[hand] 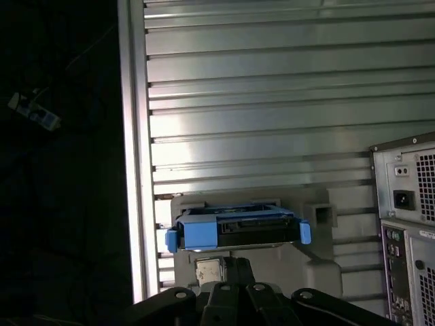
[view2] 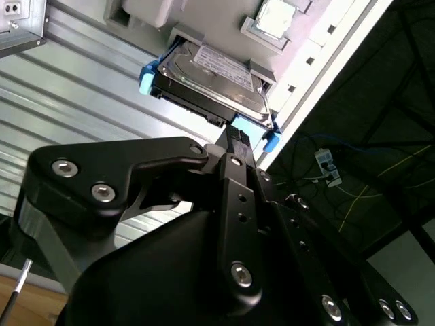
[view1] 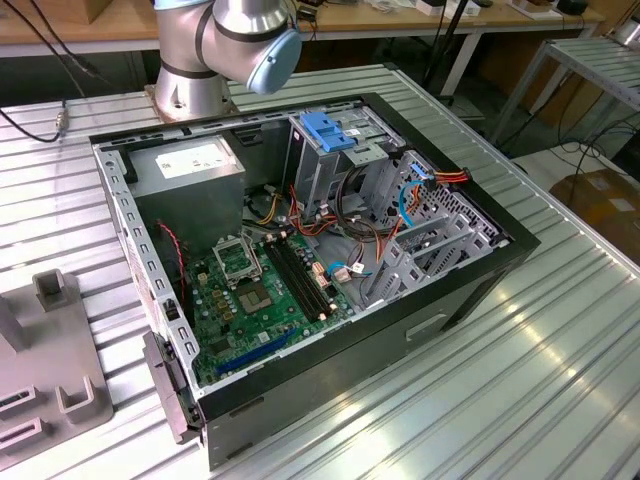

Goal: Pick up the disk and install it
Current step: 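Reach for the disk, then pick up the disk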

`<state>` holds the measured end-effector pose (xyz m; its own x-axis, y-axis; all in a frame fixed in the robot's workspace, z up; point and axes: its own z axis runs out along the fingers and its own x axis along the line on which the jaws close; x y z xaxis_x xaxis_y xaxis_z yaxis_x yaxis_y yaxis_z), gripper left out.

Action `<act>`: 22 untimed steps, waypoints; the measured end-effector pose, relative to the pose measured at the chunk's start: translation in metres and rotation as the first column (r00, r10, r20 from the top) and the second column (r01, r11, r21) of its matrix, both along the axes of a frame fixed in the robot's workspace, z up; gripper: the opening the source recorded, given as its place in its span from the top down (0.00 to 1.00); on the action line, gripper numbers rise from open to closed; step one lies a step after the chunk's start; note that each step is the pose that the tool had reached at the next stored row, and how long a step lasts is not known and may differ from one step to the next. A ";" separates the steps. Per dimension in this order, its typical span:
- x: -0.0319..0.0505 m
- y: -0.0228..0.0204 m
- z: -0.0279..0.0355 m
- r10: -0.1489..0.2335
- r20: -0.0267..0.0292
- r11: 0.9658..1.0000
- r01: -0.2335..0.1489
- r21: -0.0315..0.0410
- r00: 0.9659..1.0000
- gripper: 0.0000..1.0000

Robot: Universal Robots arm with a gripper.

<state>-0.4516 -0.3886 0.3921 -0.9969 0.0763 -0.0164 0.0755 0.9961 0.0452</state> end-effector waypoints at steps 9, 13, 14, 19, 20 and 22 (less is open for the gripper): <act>-0.0144 0.0062 -0.0005 0.000 0.000 1.000 0.000 0.000 1.000 0.90; -0.0144 0.0066 -0.0004 0.000 0.000 1.000 0.000 0.000 1.000 0.90; -0.0144 0.0069 -0.0004 0.000 0.000 1.000 0.000 0.000 1.000 0.90; -0.0146 0.0078 -0.0004 0.000 0.000 1.000 0.000 0.000 1.000 0.90; -0.0147 0.0078 -0.0004 0.000 0.000 1.000 0.000 0.000 1.000 0.90; -0.0148 0.0078 -0.0004 0.000 0.000 1.000 0.000 0.000 1.000 0.90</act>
<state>-0.4664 -0.3808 0.3918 -0.9970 0.0762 -0.0160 0.0755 0.9961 0.0452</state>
